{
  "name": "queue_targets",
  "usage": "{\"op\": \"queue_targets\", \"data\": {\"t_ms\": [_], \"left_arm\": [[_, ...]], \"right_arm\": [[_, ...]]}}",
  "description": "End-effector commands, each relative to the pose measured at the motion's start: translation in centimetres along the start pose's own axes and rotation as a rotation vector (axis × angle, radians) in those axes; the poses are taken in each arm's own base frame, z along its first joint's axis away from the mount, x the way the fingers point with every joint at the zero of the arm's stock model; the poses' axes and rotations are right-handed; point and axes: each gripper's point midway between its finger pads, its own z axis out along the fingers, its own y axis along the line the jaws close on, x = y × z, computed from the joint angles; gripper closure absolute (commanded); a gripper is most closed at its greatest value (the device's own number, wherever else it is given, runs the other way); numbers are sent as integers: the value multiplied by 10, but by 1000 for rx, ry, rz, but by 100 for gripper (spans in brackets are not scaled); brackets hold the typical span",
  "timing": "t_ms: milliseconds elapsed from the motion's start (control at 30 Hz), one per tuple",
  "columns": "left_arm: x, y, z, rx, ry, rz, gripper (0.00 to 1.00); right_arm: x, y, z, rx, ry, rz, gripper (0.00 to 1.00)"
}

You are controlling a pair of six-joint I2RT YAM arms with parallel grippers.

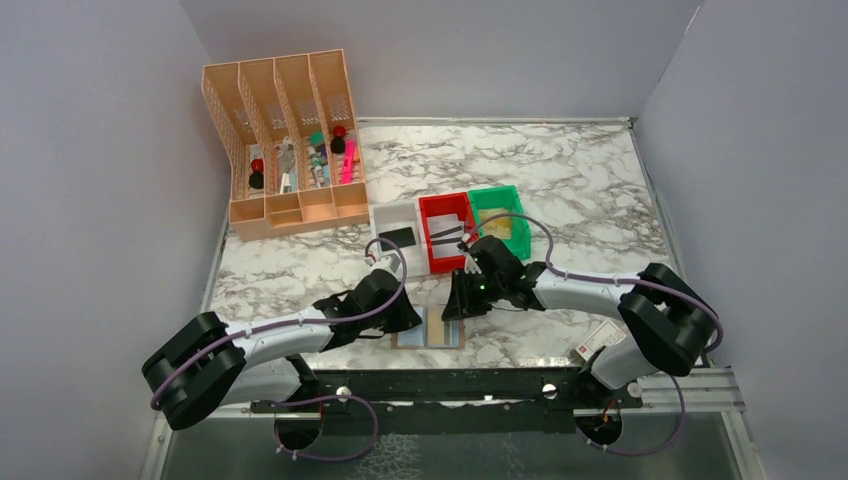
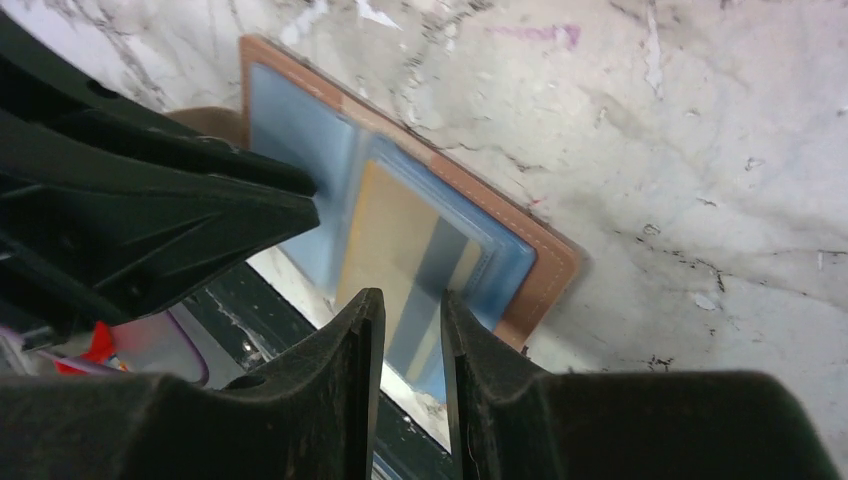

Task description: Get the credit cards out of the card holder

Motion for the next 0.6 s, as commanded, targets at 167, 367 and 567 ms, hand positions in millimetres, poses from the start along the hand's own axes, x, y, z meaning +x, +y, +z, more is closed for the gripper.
{"op": "queue_targets", "data": {"t_ms": [167, 367, 567], "left_arm": [[9, 7, 2, 5, 22, -14, 79], [13, 14, 2, -12, 24, -24, 79], [16, 17, 2, -6, 23, -47, 81]], "right_arm": [[16, -12, 8, 36, 53, 60, 67], [21, -17, 11, 47, 71, 71, 67], [31, -14, 25, -13, 106, 129, 67]]}}
